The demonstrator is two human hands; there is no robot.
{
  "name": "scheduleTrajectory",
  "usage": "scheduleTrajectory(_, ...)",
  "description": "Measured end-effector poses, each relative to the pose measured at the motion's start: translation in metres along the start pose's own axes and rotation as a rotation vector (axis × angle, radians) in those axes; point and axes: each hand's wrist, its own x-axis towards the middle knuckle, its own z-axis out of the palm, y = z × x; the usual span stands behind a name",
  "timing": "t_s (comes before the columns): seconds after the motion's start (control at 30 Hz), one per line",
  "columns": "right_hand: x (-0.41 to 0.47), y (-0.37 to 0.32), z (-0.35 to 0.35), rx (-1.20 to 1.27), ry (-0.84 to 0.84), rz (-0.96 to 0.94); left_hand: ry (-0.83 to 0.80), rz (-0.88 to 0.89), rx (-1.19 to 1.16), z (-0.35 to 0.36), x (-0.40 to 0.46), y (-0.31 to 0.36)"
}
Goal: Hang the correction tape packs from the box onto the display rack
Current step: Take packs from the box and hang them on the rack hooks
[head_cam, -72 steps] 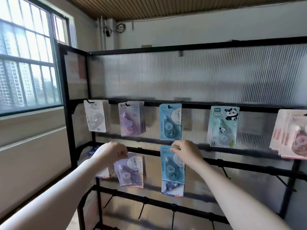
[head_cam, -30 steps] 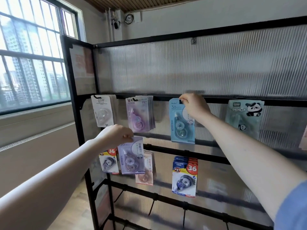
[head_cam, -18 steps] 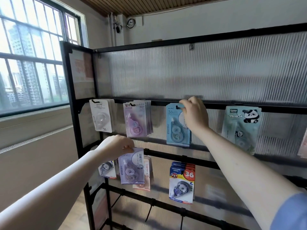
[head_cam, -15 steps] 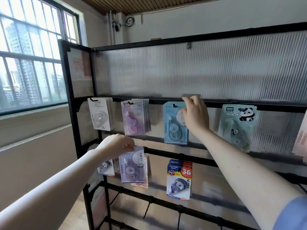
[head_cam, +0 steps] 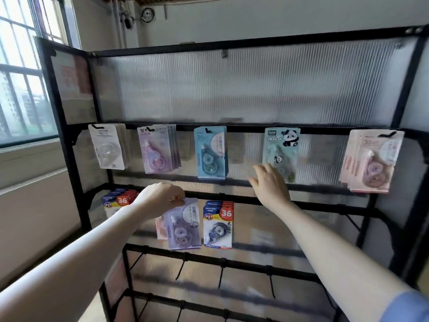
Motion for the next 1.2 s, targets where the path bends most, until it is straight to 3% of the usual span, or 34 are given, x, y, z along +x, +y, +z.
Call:
scheduleTrajectory(0.27,-0.060,0.027,-0.017,-0.090,-0.062,0.170,0.026,0.119,-0.090,0.006,0.006,0.023)
scheduleTrajectory(0.57,-0.108,0.080,-0.032,-0.169,-0.166,0.309,-0.005,0.133,-0.189,0.028,0.005,0.085)
scheduleTrajectory(0.97,-0.117,0.202,-0.049,-0.241,-0.181,0.246,0.023,0.133,-0.249,0.066,0.070,0.226)
scheduleTrajectory(1.2,-0.122,0.236,-0.035,-0.202,-0.187,0.215,0.035,0.075,-0.227,0.093,0.080,0.252)
